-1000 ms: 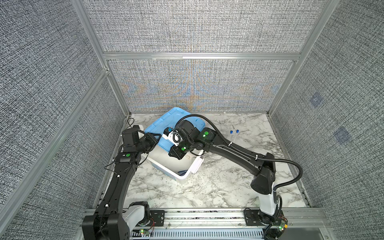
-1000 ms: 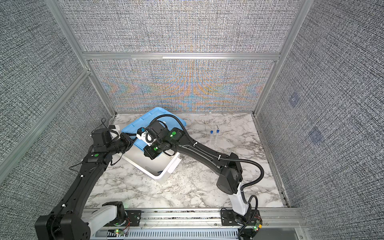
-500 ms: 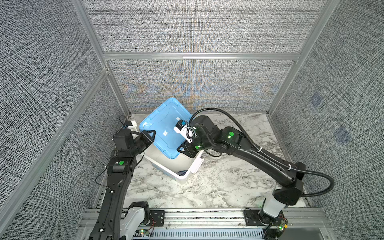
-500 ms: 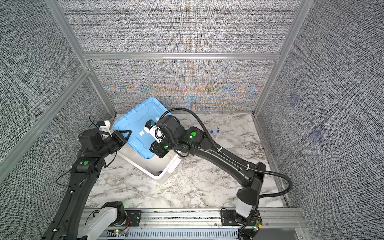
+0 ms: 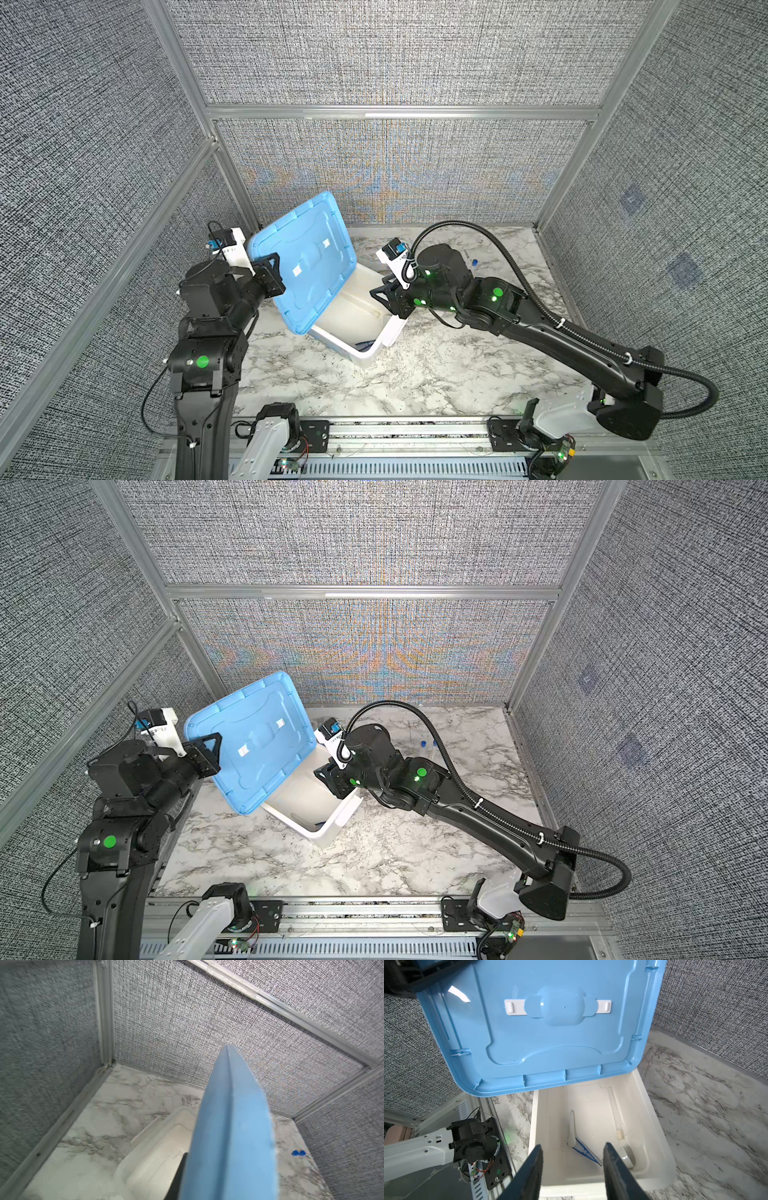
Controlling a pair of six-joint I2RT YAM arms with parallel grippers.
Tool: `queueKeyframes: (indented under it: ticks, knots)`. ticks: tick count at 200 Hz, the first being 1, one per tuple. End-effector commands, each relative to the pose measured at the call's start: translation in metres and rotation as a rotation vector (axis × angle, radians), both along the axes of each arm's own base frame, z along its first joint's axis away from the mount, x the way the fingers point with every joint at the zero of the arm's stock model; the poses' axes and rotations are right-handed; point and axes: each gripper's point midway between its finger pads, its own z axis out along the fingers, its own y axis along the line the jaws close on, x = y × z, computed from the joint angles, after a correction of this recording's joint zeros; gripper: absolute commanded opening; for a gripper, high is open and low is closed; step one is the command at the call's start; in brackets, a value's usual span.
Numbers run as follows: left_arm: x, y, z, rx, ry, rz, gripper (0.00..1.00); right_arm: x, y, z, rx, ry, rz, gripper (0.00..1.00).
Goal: Organize the chemistry lab equipment
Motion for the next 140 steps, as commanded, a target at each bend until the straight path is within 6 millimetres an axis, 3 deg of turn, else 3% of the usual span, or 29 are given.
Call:
queueKeyframes:
  ticks: [1,63,101,140]
  knots:
    - [-0.013,0.015,0.0,0.118,0.003,0.059,0.1,0.005,0.01,0.01,0.053,-0.022,0.004,0.46]
    - [-0.027,0.036,0.022,0.227,-0.034,0.159,0.05,0.007,0.023,-0.008,0.053,0.047,0.006,0.46]
    - [-0.032,0.033,0.045,0.303,-0.093,0.128,0.01,0.008,0.028,-0.015,0.069,0.064,0.008,0.46]
    - [-0.025,0.028,0.043,0.382,-0.049,0.067,0.0,0.009,0.036,-0.019,0.096,0.091,0.02,0.46]
